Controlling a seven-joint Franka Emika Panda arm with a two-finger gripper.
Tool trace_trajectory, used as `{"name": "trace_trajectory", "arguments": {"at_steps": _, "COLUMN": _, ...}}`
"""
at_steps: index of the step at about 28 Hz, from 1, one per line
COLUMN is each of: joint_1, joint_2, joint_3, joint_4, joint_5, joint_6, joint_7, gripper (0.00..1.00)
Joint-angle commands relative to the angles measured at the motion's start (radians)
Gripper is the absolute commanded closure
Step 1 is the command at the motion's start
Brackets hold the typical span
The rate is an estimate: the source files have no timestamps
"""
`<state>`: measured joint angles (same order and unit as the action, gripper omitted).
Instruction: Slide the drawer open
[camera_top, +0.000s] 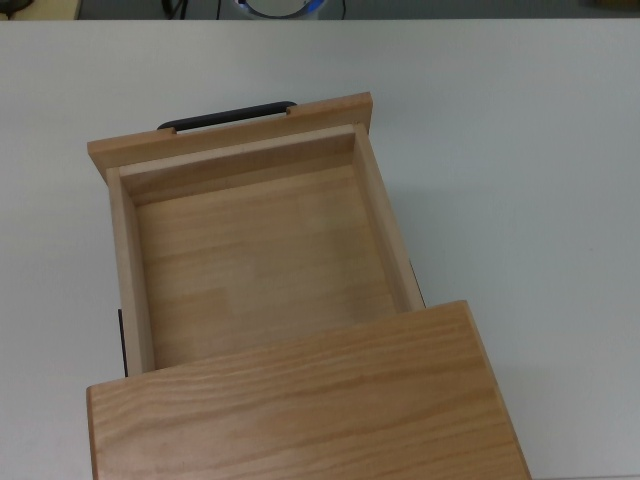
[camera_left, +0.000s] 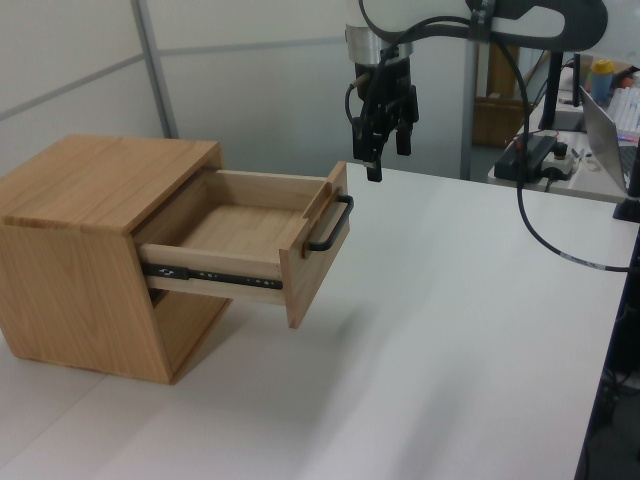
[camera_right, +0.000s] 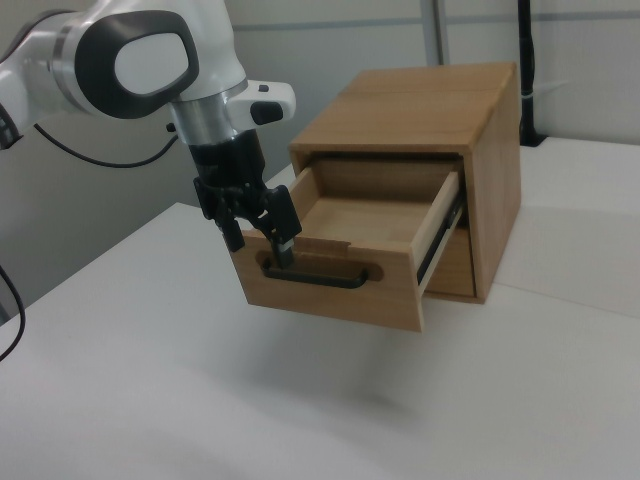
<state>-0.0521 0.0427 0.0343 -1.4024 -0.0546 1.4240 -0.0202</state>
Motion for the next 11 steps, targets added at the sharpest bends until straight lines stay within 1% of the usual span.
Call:
{"name": "trace_trajectory", "arguments": {"at_steps": 1, "joint_1": -0.002, "joint_2": -0.003, "joint_3": 0.009, "joint_4": 0.006, "joint_5": 0.018, "joint_6": -0.02, "joint_7": -0.012, "gripper": 0.0}}
{"name": "trace_trajectory", "arguments": {"at_steps": 11, "joint_1": 0.003, "joint_2": -0.009, "joint_3": 0.01, "joint_4": 0.006, "joint_5": 0.018, "joint_6": -0.025, "joint_7": -0.012, "gripper": 0.0}}
